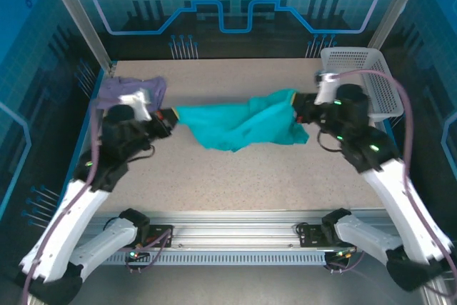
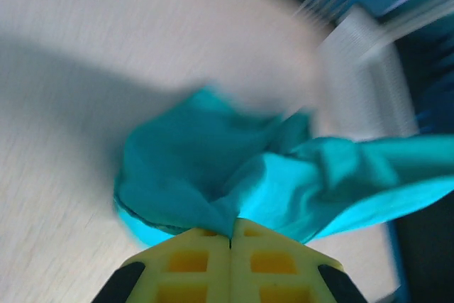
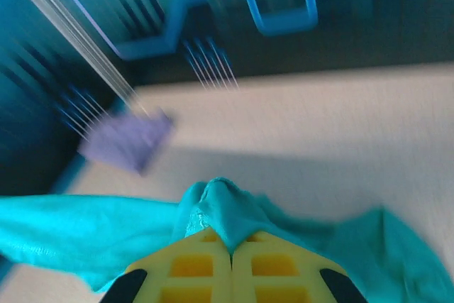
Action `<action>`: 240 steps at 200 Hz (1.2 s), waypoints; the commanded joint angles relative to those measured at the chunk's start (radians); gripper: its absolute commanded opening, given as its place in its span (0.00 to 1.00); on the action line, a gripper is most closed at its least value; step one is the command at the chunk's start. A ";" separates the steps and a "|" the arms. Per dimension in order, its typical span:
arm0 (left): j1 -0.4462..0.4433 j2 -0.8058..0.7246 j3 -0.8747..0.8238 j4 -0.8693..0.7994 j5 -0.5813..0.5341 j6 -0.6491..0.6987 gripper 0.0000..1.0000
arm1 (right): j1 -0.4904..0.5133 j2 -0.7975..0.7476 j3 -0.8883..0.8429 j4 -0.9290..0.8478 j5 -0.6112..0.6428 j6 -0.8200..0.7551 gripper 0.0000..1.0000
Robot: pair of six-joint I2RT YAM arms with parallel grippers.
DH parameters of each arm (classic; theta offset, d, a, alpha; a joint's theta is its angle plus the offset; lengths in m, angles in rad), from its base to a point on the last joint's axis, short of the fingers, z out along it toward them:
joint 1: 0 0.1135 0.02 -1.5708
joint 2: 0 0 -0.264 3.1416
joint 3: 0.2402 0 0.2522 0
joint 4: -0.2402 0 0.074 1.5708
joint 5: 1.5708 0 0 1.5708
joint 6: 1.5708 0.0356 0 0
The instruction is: Fold the inside-out t-shirt
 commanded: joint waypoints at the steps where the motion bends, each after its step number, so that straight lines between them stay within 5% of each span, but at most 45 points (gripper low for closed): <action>1: 0.006 -0.040 0.166 -0.050 -0.117 0.077 0.00 | 0.004 -0.115 0.097 -0.106 -0.001 0.015 0.00; 52: 0.011 0.108 0.345 -0.096 -0.251 0.169 0.00 | 0.004 -0.125 0.179 -0.102 0.099 -0.026 0.00; 79: 0.143 0.336 0.445 -0.025 -0.197 0.177 0.00 | -0.033 0.025 0.179 0.101 0.166 -0.081 0.00; 133: 0.277 0.826 1.146 -0.123 -0.069 0.213 0.00 | -0.153 0.435 0.557 0.322 0.053 -0.047 0.00; 163: 0.288 0.899 1.403 -0.206 -0.012 0.250 0.00 | -0.155 0.498 0.697 0.291 0.030 -0.055 0.00; 191: 0.287 0.722 1.147 -0.164 0.097 0.236 0.00 | -0.155 0.447 0.606 0.248 0.000 -0.041 0.00; 240: 0.184 0.098 0.021 0.083 0.164 0.094 0.00 | -0.160 0.170 -0.057 0.206 -0.012 0.060 0.00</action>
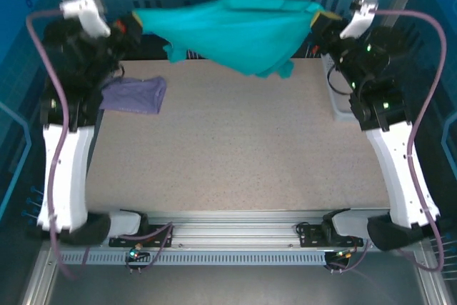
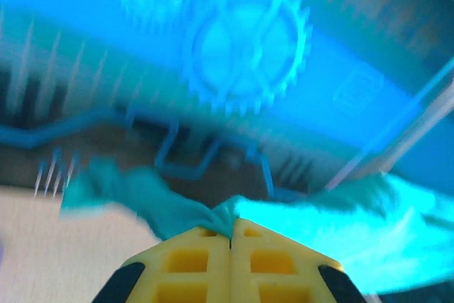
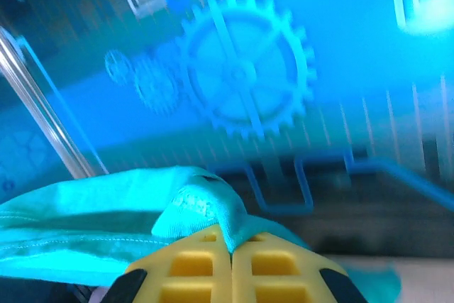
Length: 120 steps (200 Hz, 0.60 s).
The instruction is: Fold the inside-out t-shirt
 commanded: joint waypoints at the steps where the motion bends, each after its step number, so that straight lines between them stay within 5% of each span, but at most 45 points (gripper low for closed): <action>1: -0.068 -0.183 -0.414 0.074 0.058 -0.086 0.00 | -0.017 -0.088 -0.289 -0.060 -0.008 0.068 0.00; 30: -0.208 -0.347 -0.846 0.051 0.044 -0.185 0.00 | -0.022 -0.228 -0.677 -0.089 0.029 0.139 0.00; 55: -0.297 -0.254 -1.091 0.230 0.048 -0.260 0.05 | -0.026 -0.212 -0.877 -0.012 -0.018 0.180 0.00; 82: -0.325 -0.127 -1.051 0.168 -0.072 -0.156 0.34 | -0.021 -0.127 -0.903 0.018 -0.121 0.154 0.00; 104: -0.434 -0.142 -0.977 0.187 -0.192 -0.037 0.56 | -0.020 -0.128 -0.877 -0.030 -0.166 0.103 0.00; 120: -0.522 -0.070 -0.926 0.300 -0.184 0.042 0.61 | -0.020 -0.162 -0.866 -0.060 -0.173 0.073 0.00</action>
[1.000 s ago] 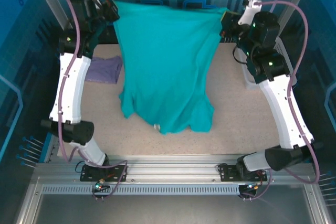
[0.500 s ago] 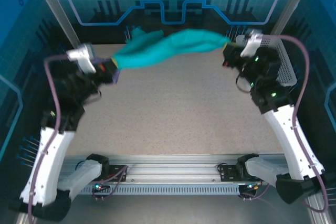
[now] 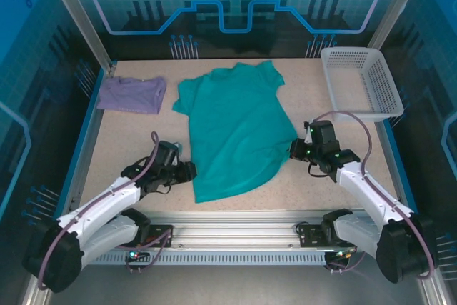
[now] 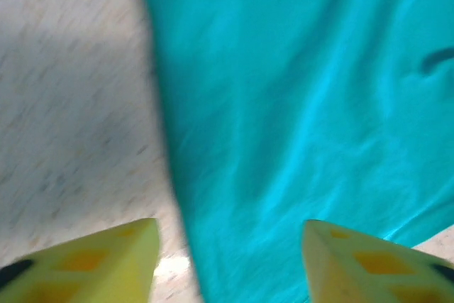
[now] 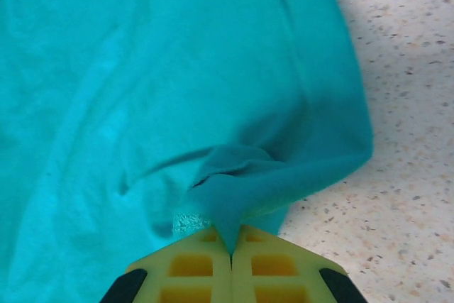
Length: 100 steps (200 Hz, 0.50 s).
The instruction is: Fold the inside-out t-shirt
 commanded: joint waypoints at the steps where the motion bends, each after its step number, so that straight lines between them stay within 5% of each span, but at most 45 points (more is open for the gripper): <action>1: -0.111 0.057 0.113 0.182 -0.069 0.149 0.62 | -0.009 -0.042 0.047 -0.006 -0.064 -0.055 0.00; 49: -0.395 0.586 0.461 0.218 -0.047 0.401 0.61 | -0.023 -0.108 0.080 -0.101 -0.052 -0.090 0.00; 100: -0.421 0.855 0.602 0.208 -0.082 0.465 0.54 | -0.035 -0.136 0.074 -0.138 -0.048 -0.097 0.00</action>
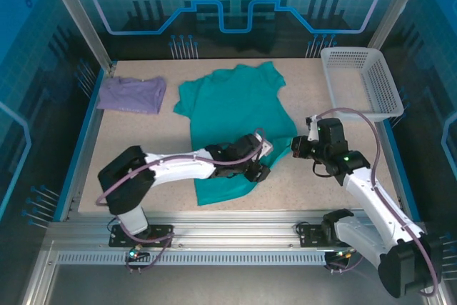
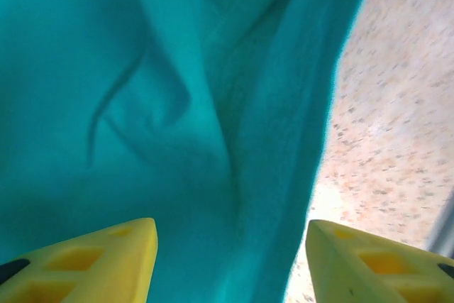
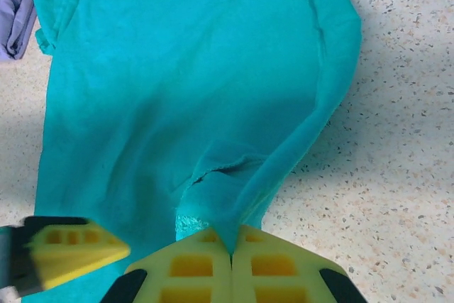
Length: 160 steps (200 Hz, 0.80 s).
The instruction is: Fold the inside-out t-shirt
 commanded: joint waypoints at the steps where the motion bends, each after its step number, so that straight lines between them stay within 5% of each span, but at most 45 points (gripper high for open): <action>1: 0.007 0.052 0.046 -0.018 -0.035 0.077 0.54 | -0.019 -0.023 0.015 -0.045 -0.008 -0.021 0.00; 73: 0.007 0.136 0.049 -0.030 -0.014 0.101 0.44 | -0.048 -0.049 -0.044 -0.075 0.026 -0.028 0.00; 160: 0.014 0.141 0.109 -0.070 0.016 0.116 0.00 | -0.058 -0.025 -0.051 -0.083 0.100 -0.023 0.00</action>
